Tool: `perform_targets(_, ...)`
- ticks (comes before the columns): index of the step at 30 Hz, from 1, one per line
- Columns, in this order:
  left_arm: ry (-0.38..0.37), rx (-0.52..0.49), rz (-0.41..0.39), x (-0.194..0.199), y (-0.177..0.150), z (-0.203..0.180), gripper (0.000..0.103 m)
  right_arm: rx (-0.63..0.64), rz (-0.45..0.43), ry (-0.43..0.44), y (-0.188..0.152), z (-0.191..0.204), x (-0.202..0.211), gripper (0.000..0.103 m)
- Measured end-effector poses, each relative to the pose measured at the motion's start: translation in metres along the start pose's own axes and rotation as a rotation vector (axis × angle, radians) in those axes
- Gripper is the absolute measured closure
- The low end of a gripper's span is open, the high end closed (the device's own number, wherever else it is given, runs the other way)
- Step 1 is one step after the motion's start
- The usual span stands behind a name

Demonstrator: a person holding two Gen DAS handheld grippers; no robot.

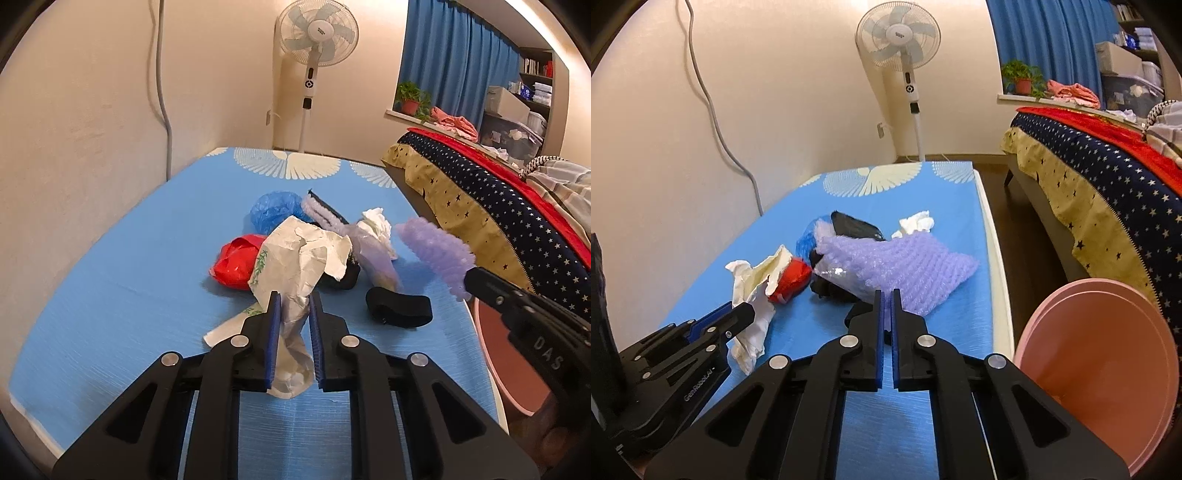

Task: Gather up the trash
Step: 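Grasp white paper bag with left tool while right tool grasps lavender foam mesh, then carry paper bag and foam mesh over the wastebasket with both tools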

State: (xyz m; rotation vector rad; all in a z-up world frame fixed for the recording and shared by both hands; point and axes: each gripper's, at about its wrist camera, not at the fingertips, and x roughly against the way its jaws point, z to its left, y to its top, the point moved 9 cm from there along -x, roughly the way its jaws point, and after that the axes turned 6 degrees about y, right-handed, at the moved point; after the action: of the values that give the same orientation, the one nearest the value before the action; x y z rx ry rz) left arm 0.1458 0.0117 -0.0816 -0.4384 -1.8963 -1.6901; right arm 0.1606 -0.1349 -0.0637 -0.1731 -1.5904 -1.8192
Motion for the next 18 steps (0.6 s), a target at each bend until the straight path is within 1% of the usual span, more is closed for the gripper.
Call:
perform_targets(11,-0.017,-0.012,-0.054,0.027,0.010,0.000,0.091,0.033,-0.059,0.014,0.009,0.015,0.041,0.100)
perform_targets(18,-0.035,-0.024,-0.087,0.045,0.016,-0.004,0.092,0.042,-0.084,0.014,0.013,0.015,0.062,0.100)
